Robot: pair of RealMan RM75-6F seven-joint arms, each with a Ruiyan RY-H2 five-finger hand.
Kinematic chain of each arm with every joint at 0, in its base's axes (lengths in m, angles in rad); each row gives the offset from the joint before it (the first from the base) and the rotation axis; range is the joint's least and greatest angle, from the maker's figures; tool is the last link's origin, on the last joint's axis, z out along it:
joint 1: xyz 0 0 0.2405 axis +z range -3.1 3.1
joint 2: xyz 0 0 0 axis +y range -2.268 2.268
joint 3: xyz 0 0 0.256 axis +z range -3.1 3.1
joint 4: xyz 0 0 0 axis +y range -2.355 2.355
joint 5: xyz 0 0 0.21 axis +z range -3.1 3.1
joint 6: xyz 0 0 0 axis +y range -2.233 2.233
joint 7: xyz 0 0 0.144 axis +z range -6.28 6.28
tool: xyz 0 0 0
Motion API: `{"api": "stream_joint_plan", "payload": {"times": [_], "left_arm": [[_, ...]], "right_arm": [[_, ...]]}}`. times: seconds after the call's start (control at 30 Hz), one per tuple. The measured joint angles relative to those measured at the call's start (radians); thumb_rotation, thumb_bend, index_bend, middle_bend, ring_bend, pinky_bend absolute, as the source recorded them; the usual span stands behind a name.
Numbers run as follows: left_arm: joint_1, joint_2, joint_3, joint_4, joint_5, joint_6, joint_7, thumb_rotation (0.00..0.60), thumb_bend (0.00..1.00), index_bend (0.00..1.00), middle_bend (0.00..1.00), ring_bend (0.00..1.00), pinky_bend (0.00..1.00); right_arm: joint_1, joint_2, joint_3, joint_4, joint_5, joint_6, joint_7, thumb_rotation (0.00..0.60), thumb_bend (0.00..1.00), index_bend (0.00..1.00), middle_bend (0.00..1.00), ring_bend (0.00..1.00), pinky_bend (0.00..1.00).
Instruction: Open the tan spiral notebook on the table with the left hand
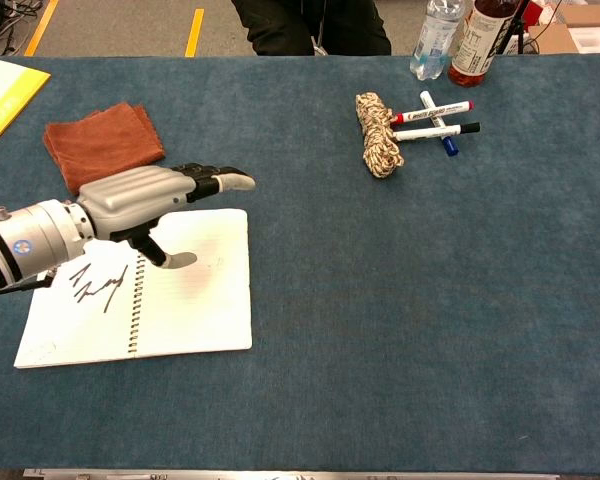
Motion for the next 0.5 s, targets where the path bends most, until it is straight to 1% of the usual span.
{"api": "stream_joint_plan", "payload": {"times": [0.2,0.5], "left_arm": [[0.119,0.071,0.013,-0.017,-0.049,0.151,-0.006,0.6,0.28,0.0,0.02,0.0,0.0],[0.328,0.101,0.021,0.012,-0.089,0.426,0.013,0.6,0.28,0.03,0.03,0.0,0.0]], "right_arm": [[0.019,0.032,-0.002,-0.051,0.021,-0.048,-0.053,0.6,0.19,0.26,0.24,0.15,0.28],[0.03,0.045,0.0,-0.109,0.048,-0.067,-0.144,0.6,0.19,0.26,0.24,0.15,0.28]]}}
